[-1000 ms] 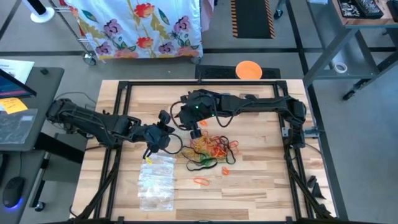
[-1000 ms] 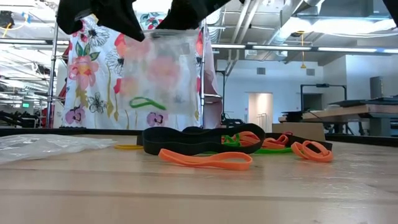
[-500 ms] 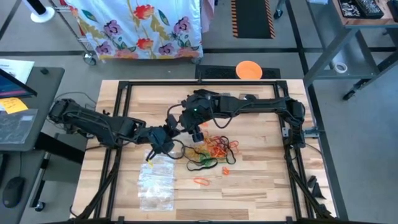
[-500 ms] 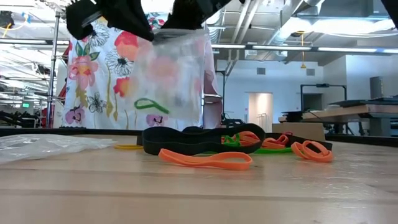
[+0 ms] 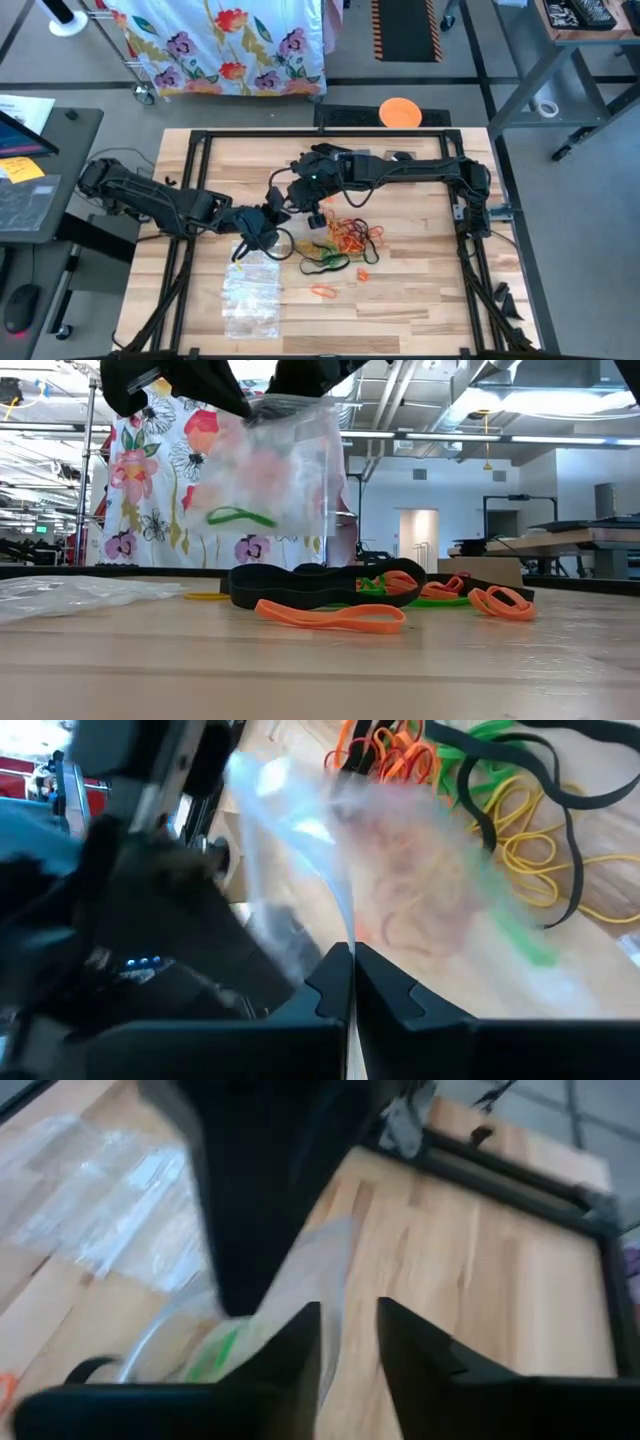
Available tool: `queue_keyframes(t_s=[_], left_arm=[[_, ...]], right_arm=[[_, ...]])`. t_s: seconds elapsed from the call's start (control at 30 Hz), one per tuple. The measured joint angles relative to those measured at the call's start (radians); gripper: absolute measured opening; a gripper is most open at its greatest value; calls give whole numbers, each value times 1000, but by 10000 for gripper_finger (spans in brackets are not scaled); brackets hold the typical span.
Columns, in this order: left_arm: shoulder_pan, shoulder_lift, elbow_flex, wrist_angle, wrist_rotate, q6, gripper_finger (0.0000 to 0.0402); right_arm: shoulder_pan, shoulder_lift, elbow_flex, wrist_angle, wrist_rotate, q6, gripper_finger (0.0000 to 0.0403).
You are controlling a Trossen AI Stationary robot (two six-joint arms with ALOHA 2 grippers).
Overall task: Sort rubber bands
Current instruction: Adjust the transparent zip bag
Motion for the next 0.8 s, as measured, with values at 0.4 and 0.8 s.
queue_keyframes(t_s=[0.4,0.8], left_arm=[[-44,0,0,-128,-79,-169,0],[-49,-2,0,-251,-89,-361,0]], right_arm=[[9,-4,0,-94,101,-17,2],[51,-7,1,-109,183,128,0]])
